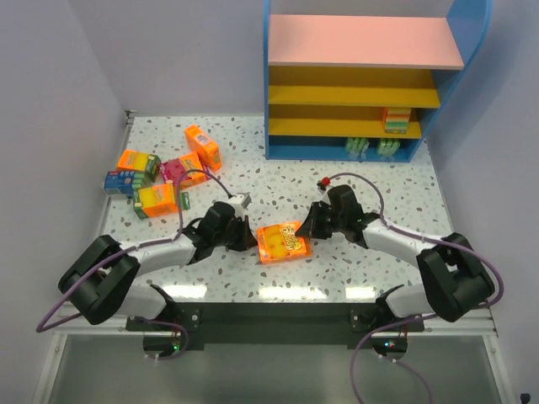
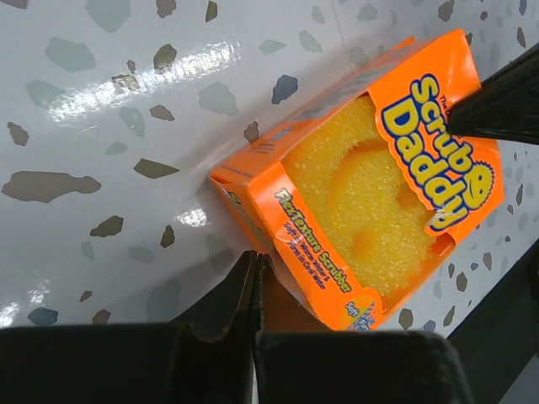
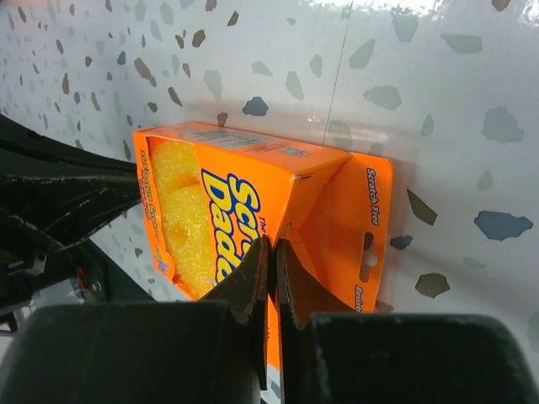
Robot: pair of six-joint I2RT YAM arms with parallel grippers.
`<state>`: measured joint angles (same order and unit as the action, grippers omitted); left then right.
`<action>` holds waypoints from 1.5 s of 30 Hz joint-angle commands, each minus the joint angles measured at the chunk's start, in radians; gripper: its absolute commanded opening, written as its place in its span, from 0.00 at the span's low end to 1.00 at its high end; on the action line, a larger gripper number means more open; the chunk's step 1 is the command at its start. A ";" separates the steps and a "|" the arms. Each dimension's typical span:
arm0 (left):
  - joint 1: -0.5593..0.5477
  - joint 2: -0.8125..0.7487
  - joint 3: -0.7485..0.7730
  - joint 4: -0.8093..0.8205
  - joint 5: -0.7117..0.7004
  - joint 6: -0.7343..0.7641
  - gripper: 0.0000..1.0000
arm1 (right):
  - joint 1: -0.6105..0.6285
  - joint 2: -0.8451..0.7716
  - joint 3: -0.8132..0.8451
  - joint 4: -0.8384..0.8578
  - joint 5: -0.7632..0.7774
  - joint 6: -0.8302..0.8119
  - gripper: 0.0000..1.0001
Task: Place and organize the cleaning sponges onto the shelf
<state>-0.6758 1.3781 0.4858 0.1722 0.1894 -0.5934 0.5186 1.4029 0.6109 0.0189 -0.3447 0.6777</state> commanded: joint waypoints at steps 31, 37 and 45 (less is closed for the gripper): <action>0.032 -0.502 0.102 -0.408 -0.381 -0.026 0.11 | -0.568 -0.240 0.560 -0.243 0.136 0.344 0.00; 0.032 -0.508 0.083 -0.402 -0.358 -0.036 0.07 | -0.571 -0.235 0.429 -0.162 0.006 0.310 0.00; 0.032 -0.507 0.089 -0.393 -0.349 -0.028 0.03 | -0.623 -0.243 0.455 -0.158 0.076 0.367 0.00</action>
<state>-0.6483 0.8761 0.5735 -0.2352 -0.1722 -0.6174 -0.0826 1.1851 1.0023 -0.1974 -0.2810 1.0046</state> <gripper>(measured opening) 0.046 0.026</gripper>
